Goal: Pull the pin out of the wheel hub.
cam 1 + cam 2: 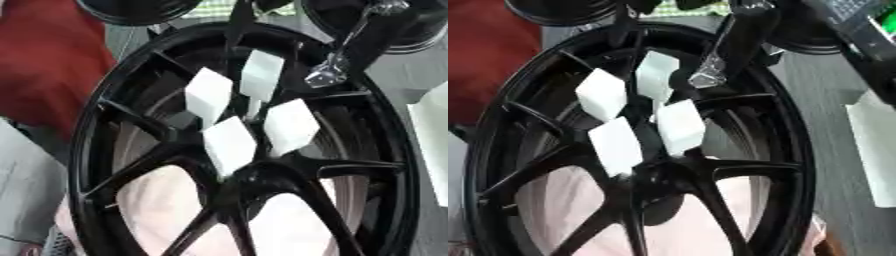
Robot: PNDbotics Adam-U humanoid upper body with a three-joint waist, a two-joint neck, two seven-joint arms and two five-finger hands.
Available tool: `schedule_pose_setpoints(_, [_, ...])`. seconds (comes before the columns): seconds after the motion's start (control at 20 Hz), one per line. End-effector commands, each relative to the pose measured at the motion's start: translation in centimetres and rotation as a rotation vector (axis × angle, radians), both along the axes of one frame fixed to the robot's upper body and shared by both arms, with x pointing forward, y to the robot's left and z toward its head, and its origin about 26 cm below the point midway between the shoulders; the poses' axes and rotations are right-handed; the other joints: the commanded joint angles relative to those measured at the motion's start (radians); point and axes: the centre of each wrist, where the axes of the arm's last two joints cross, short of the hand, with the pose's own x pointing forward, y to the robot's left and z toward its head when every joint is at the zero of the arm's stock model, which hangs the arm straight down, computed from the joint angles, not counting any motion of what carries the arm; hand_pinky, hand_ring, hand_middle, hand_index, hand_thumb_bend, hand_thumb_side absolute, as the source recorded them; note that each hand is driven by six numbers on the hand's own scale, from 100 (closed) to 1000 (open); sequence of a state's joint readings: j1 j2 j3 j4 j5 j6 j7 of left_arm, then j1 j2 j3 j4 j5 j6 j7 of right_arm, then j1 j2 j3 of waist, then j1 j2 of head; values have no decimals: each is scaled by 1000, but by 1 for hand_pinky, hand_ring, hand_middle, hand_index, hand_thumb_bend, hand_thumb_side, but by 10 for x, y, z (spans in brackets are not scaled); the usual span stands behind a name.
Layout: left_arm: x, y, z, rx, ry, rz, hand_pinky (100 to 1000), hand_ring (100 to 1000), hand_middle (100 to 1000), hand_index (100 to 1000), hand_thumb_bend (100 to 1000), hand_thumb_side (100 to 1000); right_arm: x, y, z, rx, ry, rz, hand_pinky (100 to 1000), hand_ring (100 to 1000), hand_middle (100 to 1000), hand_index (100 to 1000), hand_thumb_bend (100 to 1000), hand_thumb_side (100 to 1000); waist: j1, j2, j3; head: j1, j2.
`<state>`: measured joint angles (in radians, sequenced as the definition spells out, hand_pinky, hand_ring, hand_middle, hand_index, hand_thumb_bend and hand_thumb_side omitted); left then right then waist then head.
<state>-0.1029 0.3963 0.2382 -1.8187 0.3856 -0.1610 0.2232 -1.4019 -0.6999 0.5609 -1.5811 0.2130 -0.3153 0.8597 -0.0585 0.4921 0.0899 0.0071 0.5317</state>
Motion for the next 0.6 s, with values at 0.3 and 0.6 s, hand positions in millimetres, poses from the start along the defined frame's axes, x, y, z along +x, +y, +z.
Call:
schedule_pose_setpoints(0.3, [0,-1,10,16,-30,-19,786,790,790,845,177,896,-3,-7,6,-75,-50,0,871,885,832,865,286,100,-1,-4,19,-12,-6])
schedule_pose_setpoints(0.6, [0,-2,10,10,-32,-19,787,791,790,845,178,899,0,-12,3,-92,-58,-18,870,886,832,859,286,100,-6,9,31,-15,-11])
